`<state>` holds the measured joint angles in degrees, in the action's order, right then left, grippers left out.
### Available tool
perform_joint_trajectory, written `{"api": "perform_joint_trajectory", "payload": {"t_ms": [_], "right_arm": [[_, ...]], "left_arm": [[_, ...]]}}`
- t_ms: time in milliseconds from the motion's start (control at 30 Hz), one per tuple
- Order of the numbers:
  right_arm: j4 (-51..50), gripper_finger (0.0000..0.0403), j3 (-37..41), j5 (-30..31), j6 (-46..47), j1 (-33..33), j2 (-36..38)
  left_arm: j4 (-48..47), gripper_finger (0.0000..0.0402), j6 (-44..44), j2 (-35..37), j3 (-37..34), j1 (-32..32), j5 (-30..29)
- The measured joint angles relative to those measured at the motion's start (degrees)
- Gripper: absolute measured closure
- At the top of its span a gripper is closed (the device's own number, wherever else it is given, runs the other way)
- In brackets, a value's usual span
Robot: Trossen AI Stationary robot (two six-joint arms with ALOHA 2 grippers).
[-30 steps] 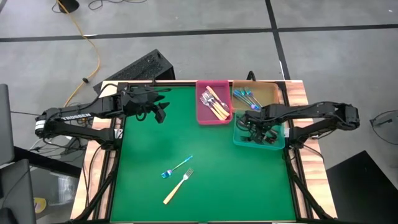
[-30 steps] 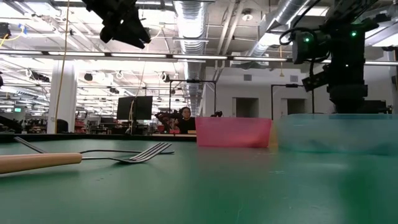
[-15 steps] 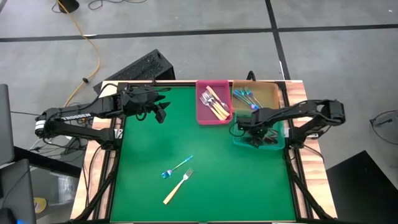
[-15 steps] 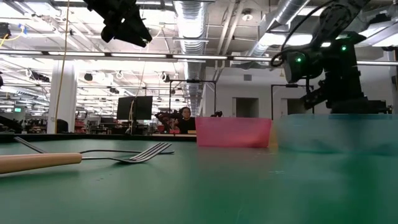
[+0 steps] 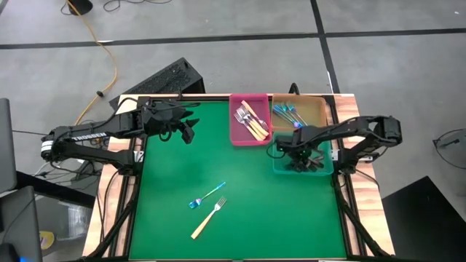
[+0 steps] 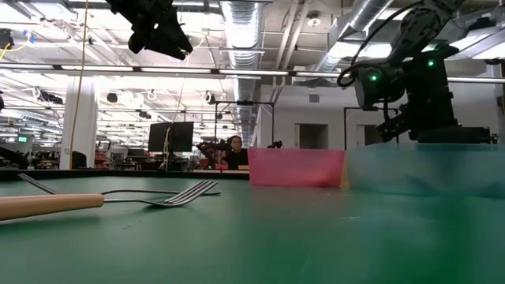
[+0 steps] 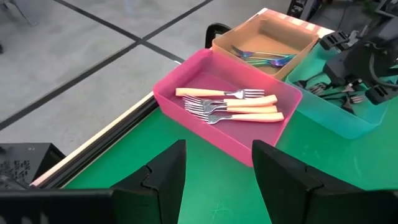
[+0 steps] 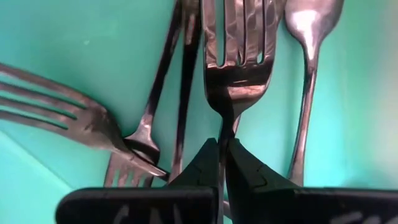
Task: Sort silverware by color (type)
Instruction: Put the black fork into the blue bin
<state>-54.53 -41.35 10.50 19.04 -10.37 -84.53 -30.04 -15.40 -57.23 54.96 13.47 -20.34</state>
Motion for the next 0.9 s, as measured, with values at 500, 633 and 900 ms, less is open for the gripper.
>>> {"api": "perform_joint_trajectory", "payload": {"t_ms": [500,633,900], "right_arm": [[1.47,0.032,0.14,-1.35,-0.91,-2.52,-1.14],[1.43,0.0315,0.14,-1.39,-0.93,-2.52,-1.14],[1.7,0.0307,0.09,-2.44,-1.48,-2.52,-1.01]], "left_arm": [[-0.02,0.0235,0.14,0.0,0.02,0.0,-0.57],[-0.02,0.0235,0.09,0.0,0.02,0.02,0.68],[-0.02,0.0235,-0.19,0.0,0.02,0.02,4.33]]}}
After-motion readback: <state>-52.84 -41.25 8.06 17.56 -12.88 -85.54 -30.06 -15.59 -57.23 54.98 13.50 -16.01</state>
